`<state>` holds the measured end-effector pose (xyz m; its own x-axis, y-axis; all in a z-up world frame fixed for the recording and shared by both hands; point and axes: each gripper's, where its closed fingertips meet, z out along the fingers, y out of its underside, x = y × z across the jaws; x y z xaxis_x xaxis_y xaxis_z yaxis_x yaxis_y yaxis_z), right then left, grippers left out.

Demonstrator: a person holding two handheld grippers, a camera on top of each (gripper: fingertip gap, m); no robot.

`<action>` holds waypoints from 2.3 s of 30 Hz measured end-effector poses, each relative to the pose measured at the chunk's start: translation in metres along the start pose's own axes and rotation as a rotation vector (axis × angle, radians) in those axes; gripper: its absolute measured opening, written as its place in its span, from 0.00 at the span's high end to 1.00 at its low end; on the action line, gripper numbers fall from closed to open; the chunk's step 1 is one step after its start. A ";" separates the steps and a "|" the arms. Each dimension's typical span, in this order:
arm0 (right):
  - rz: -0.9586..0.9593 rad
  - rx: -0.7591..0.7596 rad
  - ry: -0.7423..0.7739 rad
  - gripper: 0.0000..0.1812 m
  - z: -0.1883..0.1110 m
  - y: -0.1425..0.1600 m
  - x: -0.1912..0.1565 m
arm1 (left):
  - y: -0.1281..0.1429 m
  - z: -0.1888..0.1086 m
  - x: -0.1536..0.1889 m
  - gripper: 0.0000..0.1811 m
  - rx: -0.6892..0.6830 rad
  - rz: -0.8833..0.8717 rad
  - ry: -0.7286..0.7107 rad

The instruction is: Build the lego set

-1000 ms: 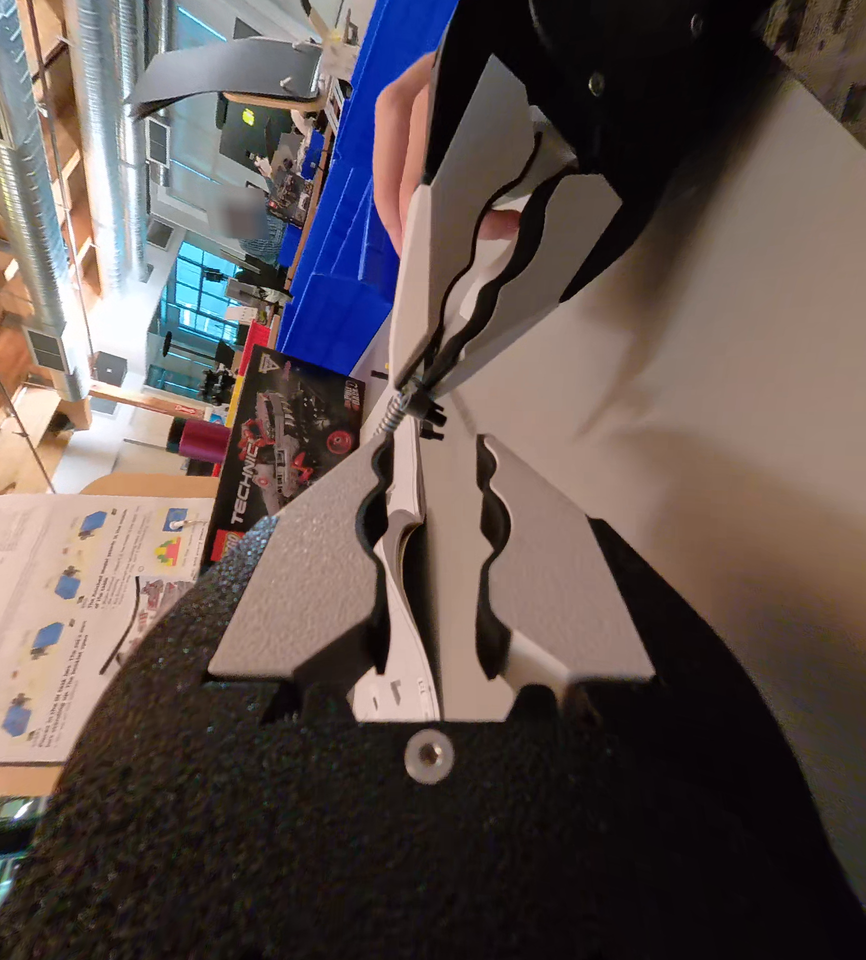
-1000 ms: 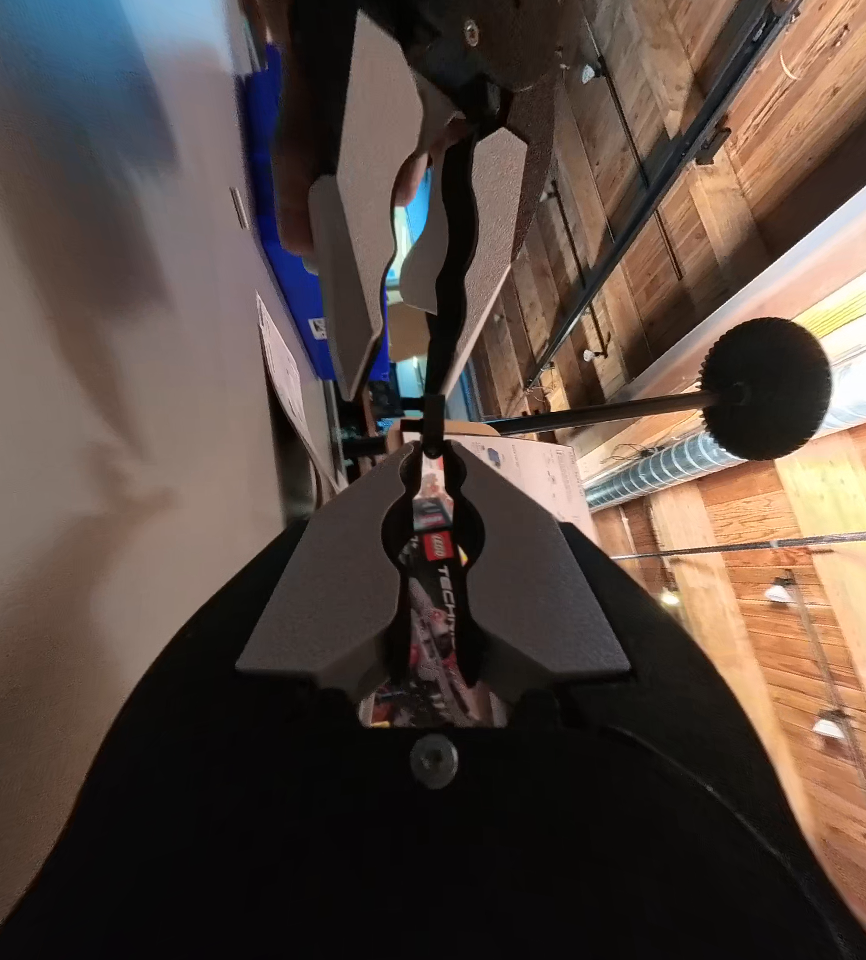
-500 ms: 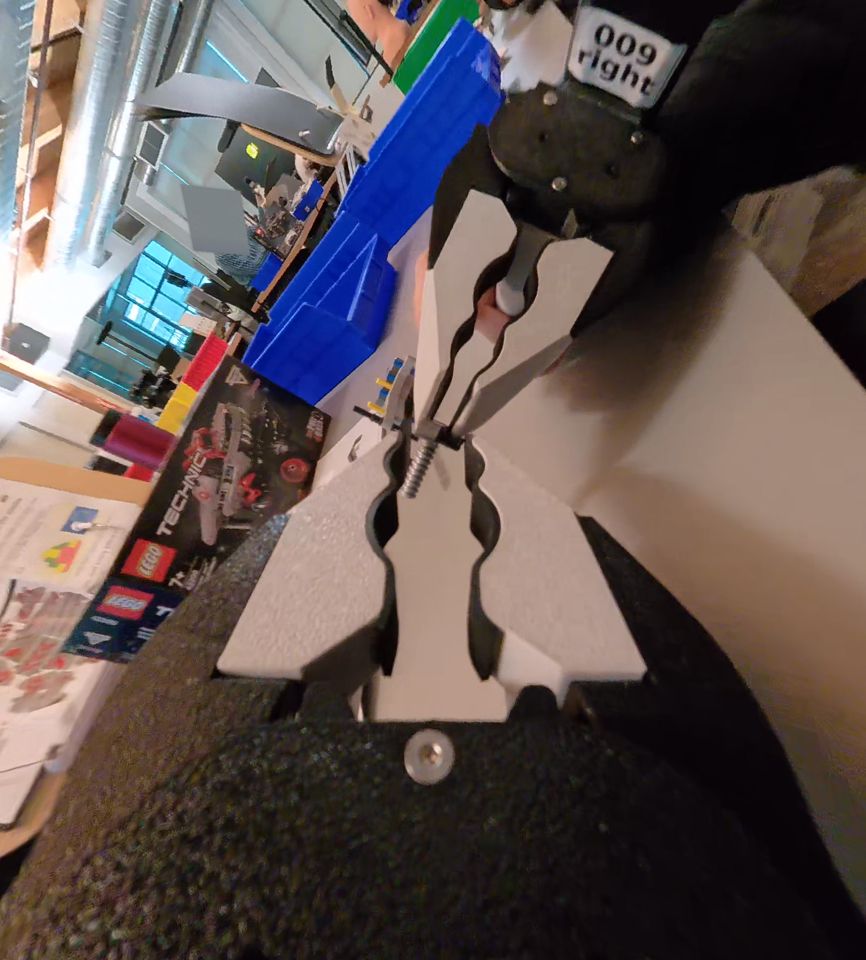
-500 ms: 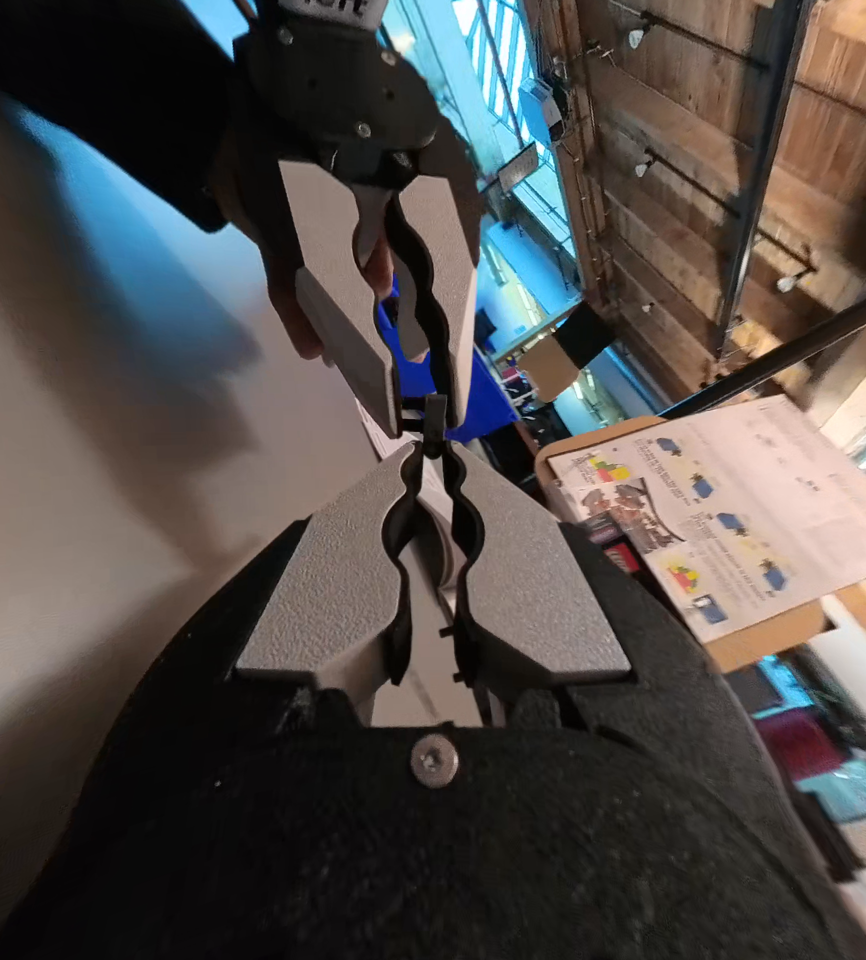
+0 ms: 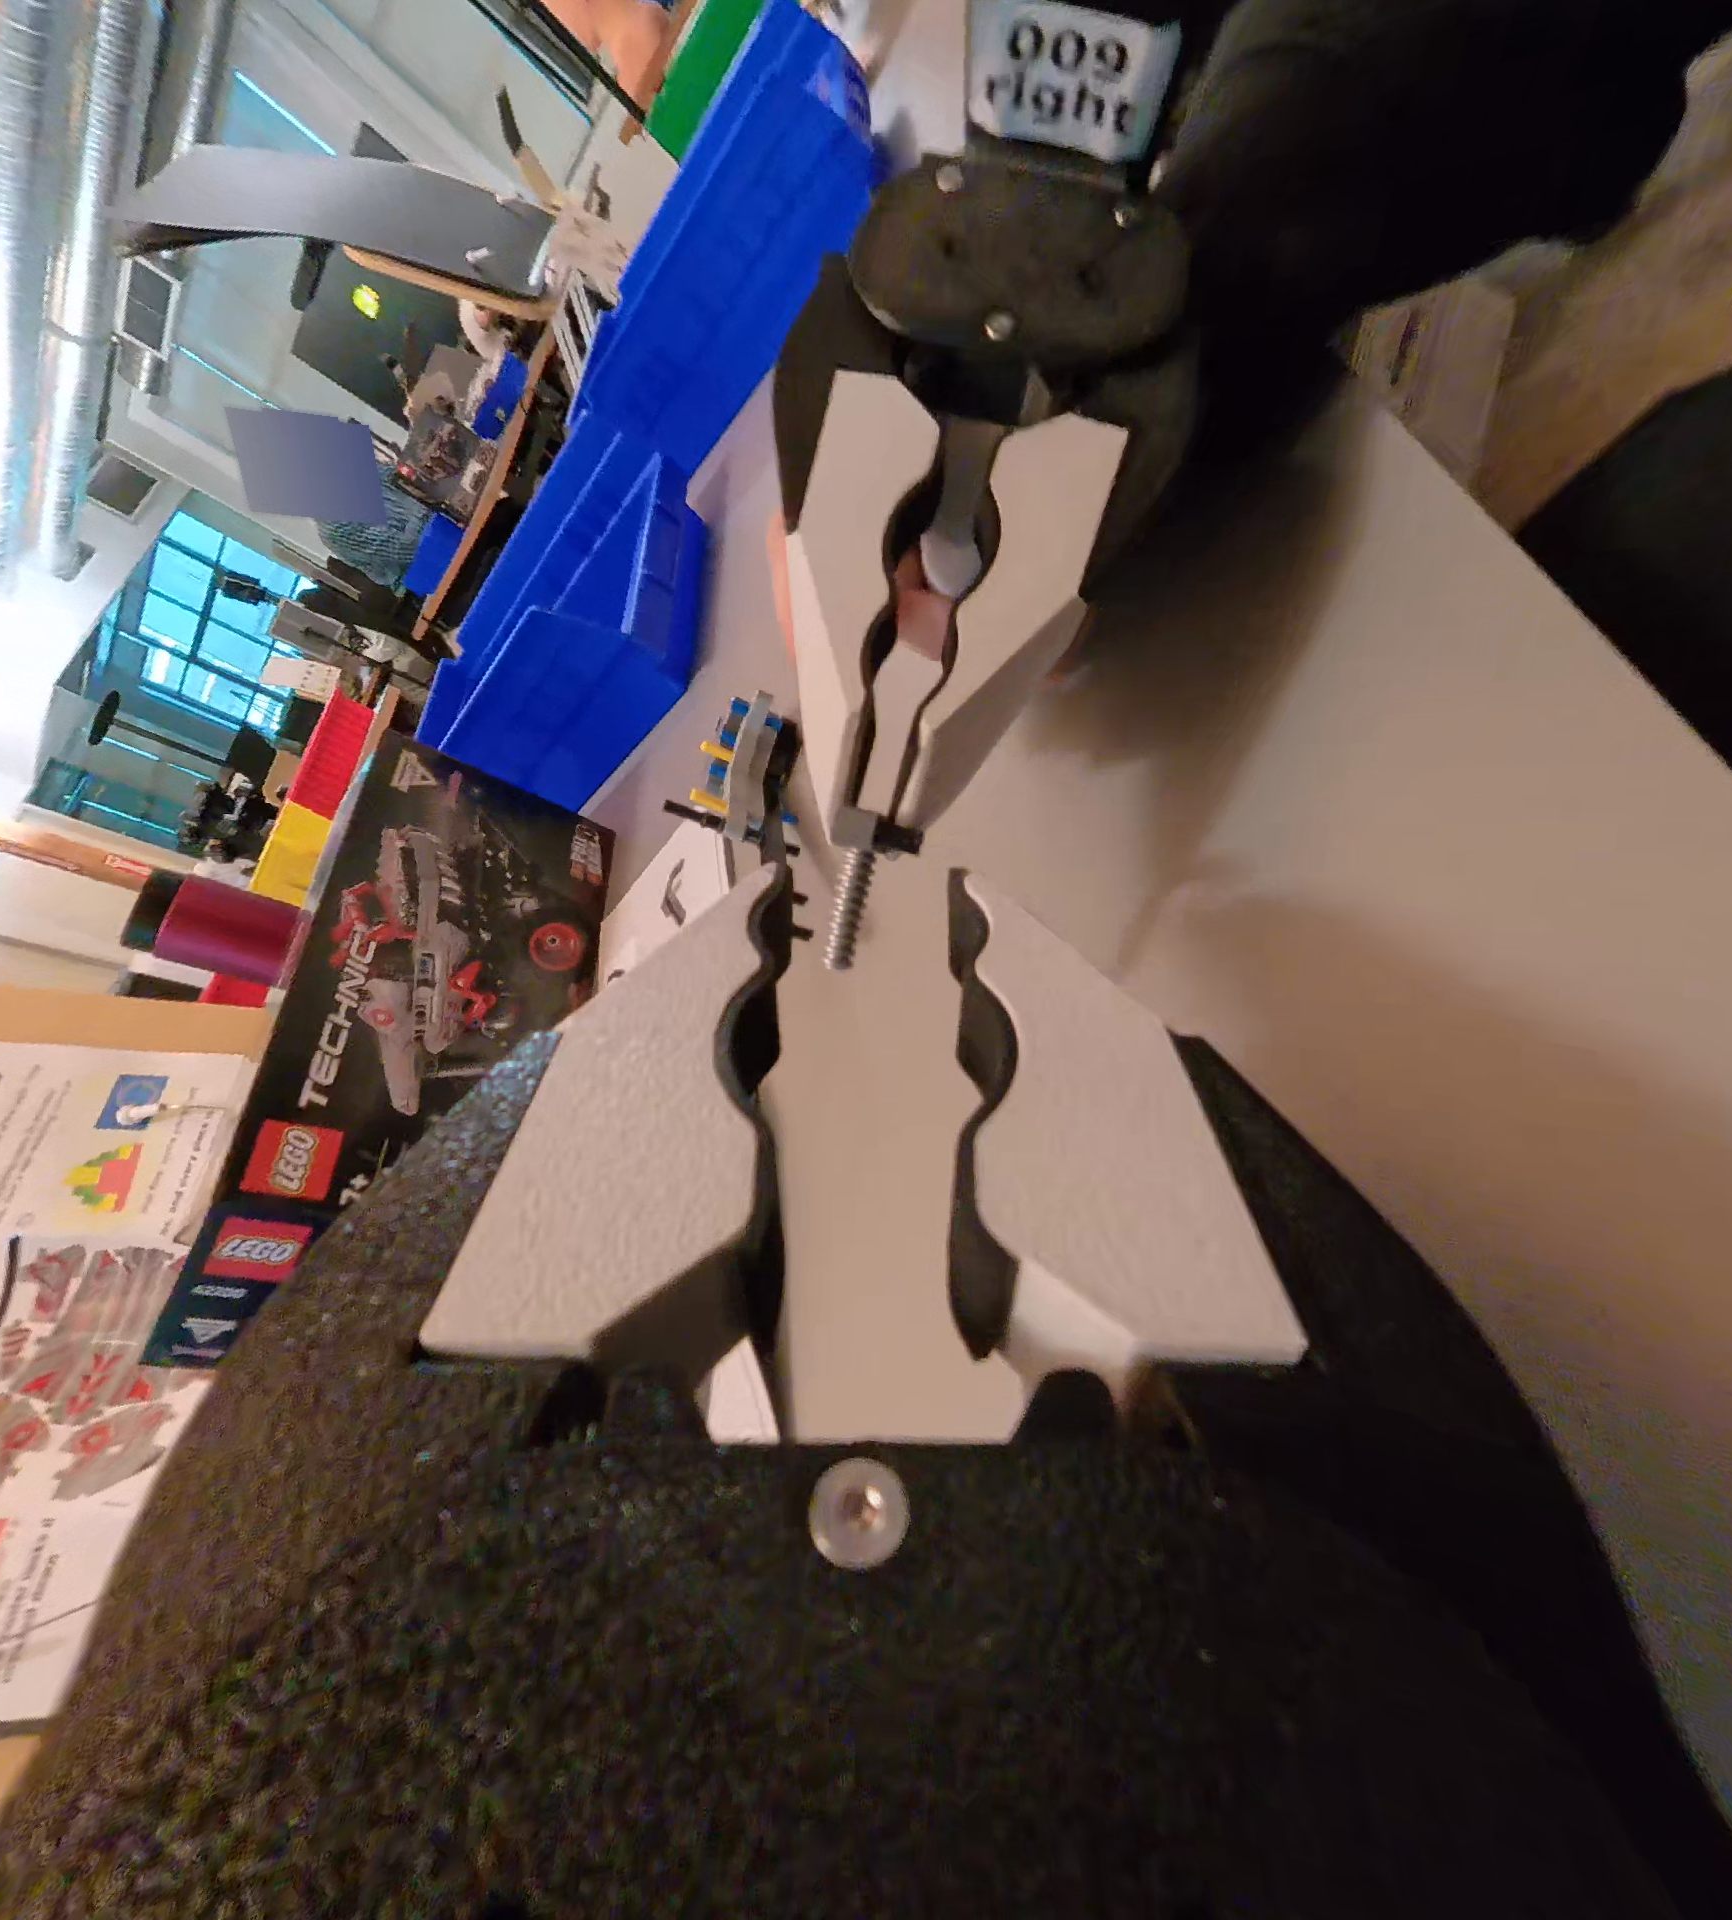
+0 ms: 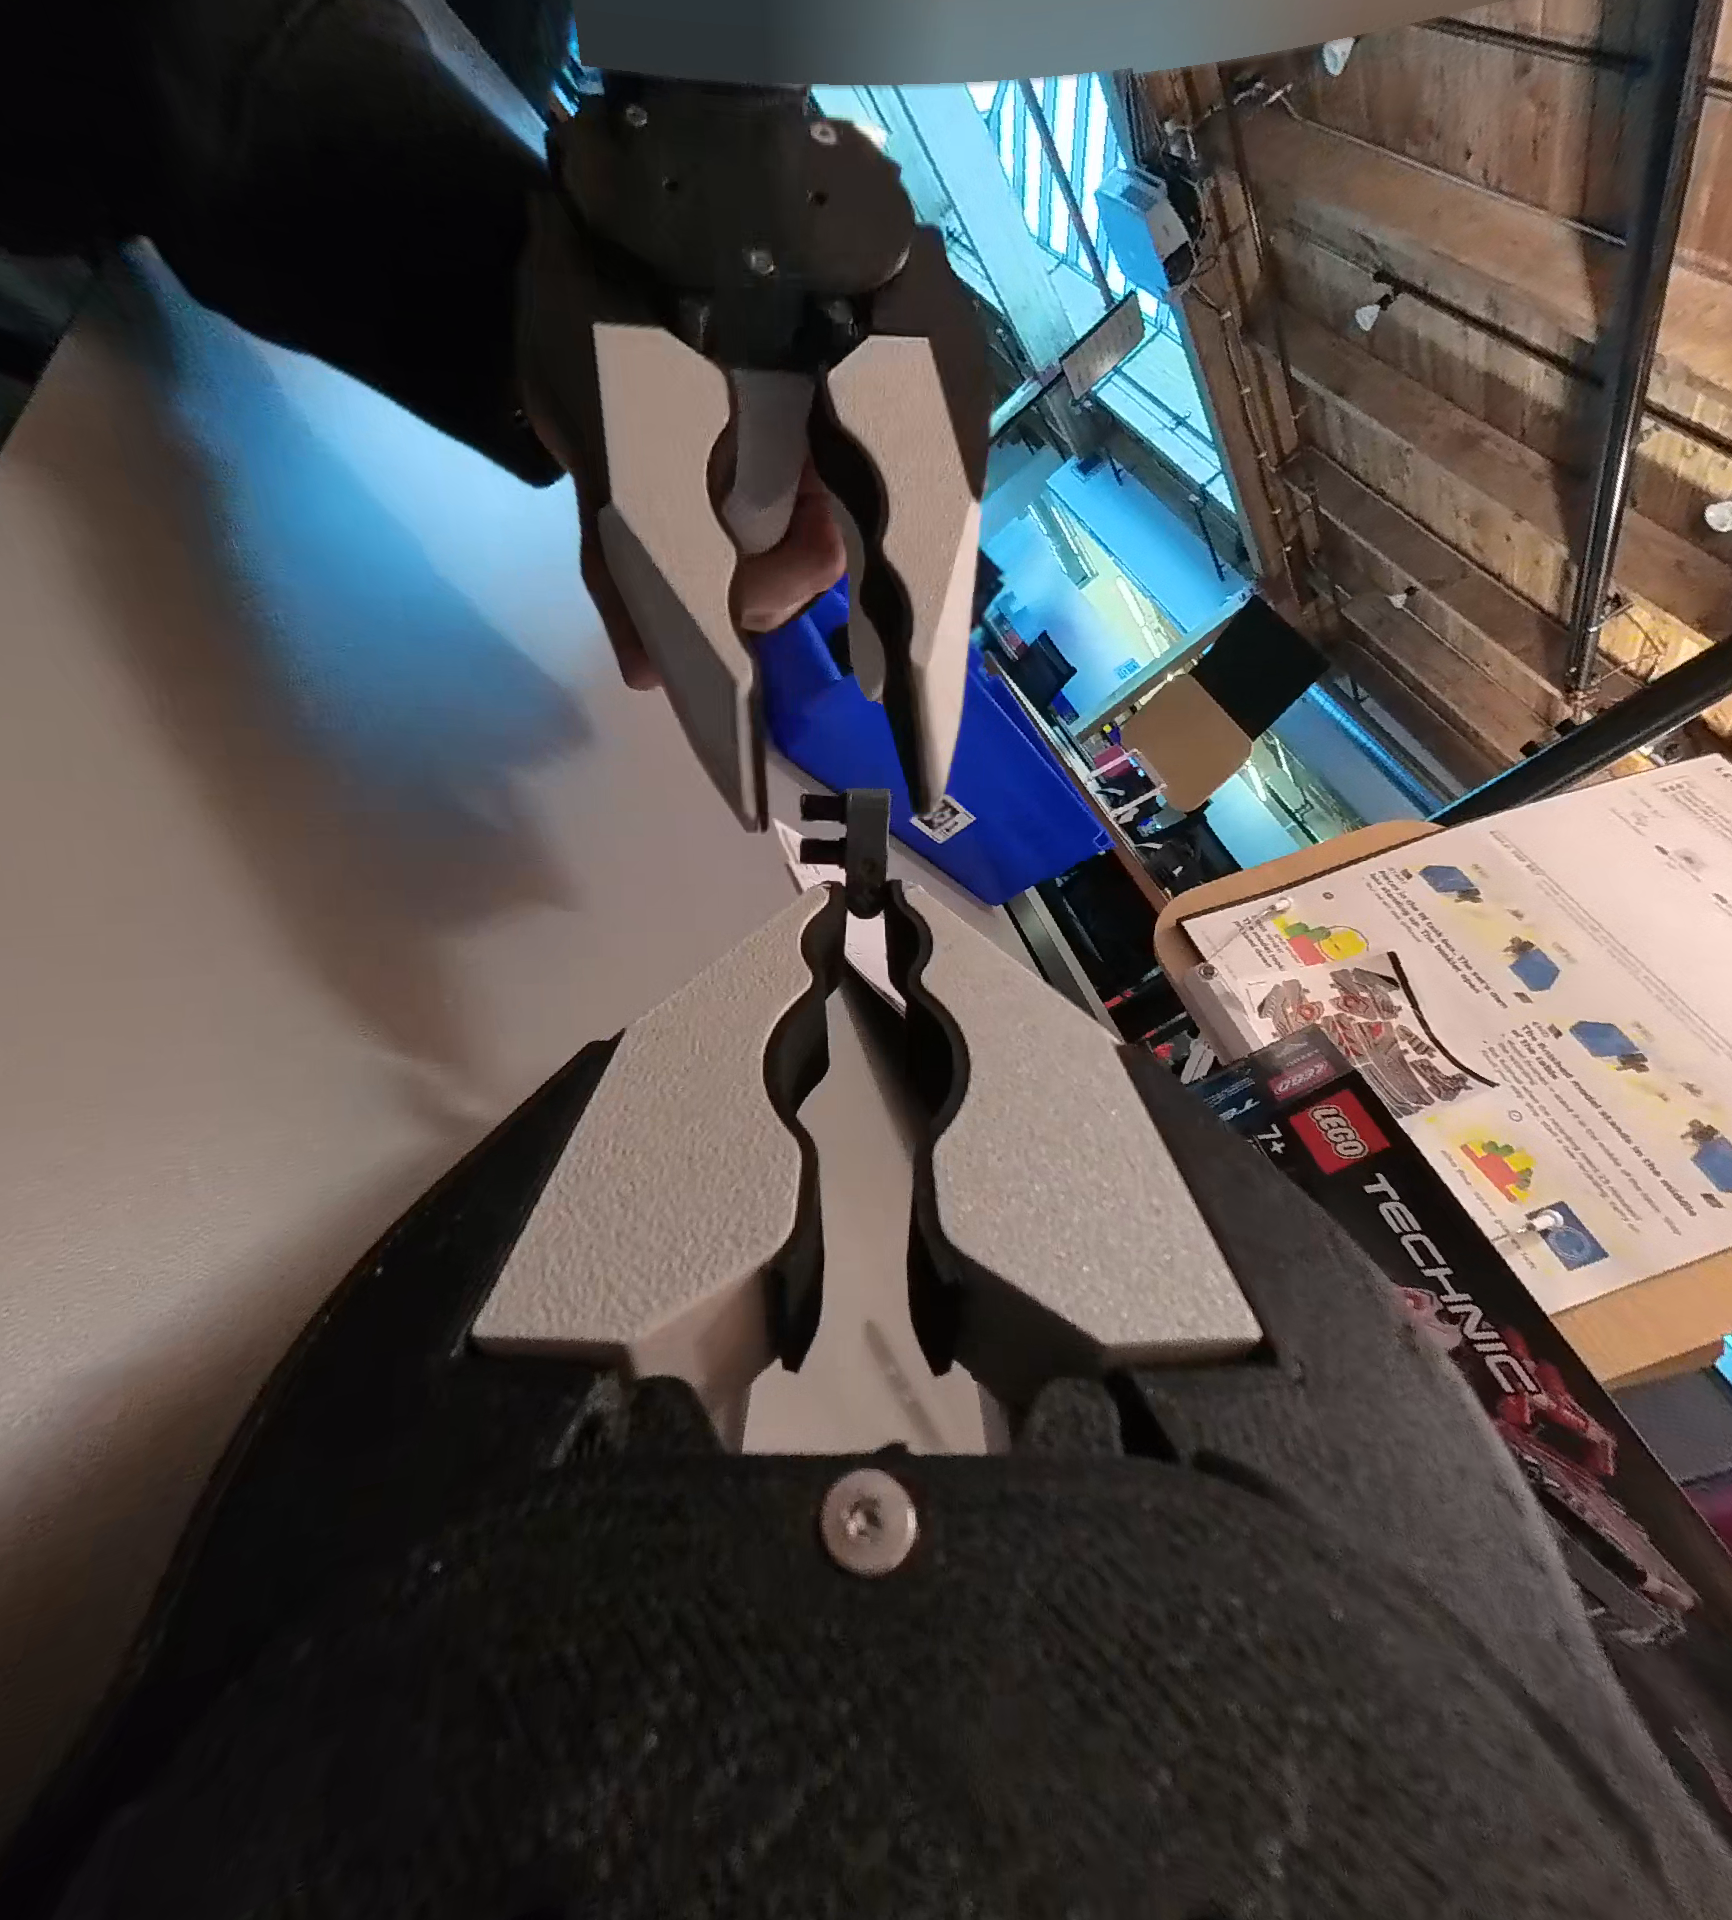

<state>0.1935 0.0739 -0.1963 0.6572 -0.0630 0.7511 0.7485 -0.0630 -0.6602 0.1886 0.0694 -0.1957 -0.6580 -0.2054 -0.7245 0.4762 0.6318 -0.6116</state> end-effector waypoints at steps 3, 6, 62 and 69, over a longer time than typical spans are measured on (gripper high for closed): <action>-0.003 -0.004 -0.007 0.97 0.001 0.001 -0.001 | 0.002 0.002 0.004 0.87 -0.028 0.064 0.013; -0.027 -0.014 -0.020 0.98 0.002 0.002 -0.005 | 0.000 0.003 0.006 0.89 -0.031 0.093 0.013; -0.080 -0.090 -0.015 0.88 0.006 0.019 -0.008 | 0.035 0.014 -0.012 1.00 0.024 -1.369 0.174; -0.137 -0.244 -0.047 0.91 0.008 0.045 -0.014 | 0.078 0.006 -0.025 0.97 0.011 -1.451 0.047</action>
<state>0.2187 0.0798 -0.2370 0.5588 0.0086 0.8293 0.7910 -0.3061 -0.5298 0.2458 0.1194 -0.2266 -0.5736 -0.6221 0.5329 -0.6080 -0.1126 -0.7859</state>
